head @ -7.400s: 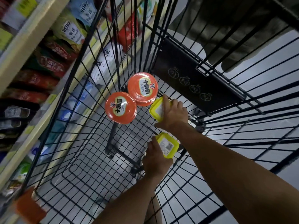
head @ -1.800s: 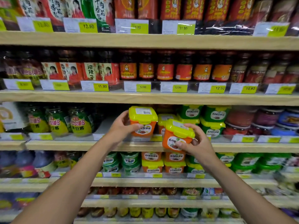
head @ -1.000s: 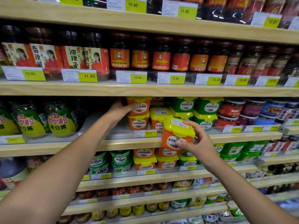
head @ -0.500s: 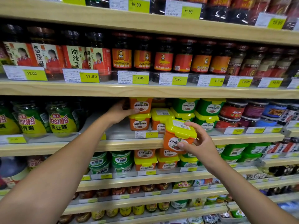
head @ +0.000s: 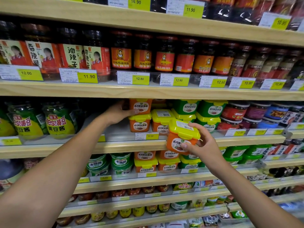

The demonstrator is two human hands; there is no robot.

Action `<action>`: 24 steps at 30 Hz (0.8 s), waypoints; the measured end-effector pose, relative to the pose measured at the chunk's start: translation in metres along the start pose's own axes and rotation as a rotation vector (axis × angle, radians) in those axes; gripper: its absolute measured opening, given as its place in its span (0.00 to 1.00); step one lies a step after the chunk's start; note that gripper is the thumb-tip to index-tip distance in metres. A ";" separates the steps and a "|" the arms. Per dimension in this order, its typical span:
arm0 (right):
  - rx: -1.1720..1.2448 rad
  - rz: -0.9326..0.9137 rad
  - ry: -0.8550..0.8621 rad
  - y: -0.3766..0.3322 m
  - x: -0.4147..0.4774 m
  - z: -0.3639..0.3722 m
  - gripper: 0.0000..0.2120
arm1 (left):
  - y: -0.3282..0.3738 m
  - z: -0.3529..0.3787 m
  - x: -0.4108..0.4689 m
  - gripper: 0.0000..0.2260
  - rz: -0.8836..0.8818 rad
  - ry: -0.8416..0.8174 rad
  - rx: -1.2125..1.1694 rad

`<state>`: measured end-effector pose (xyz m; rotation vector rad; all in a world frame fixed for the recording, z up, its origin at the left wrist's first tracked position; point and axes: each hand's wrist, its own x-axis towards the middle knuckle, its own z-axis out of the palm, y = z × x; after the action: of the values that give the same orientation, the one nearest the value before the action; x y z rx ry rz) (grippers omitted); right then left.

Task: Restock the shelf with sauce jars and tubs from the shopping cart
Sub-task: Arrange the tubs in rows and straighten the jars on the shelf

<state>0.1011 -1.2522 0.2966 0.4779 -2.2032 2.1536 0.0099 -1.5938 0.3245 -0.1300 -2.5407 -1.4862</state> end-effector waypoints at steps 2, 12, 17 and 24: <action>-0.022 -0.006 0.002 0.001 0.000 0.002 0.29 | -0.001 0.000 0.001 0.30 0.013 0.007 0.029; -0.003 -0.004 -0.023 0.008 0.007 0.012 0.30 | -0.001 -0.010 0.005 0.33 -0.008 -0.119 0.154; -0.005 -0.004 -0.040 0.005 0.007 0.018 0.30 | -0.001 -0.008 0.005 0.32 -0.028 -0.121 0.107; -0.011 -0.016 -0.040 0.000 0.006 0.016 0.29 | 0.000 0.003 -0.011 0.31 0.009 -0.029 0.060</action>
<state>0.0990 -1.2693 0.2972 0.5418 -2.2221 2.1419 0.0203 -1.5907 0.3201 -0.1550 -2.6008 -1.4140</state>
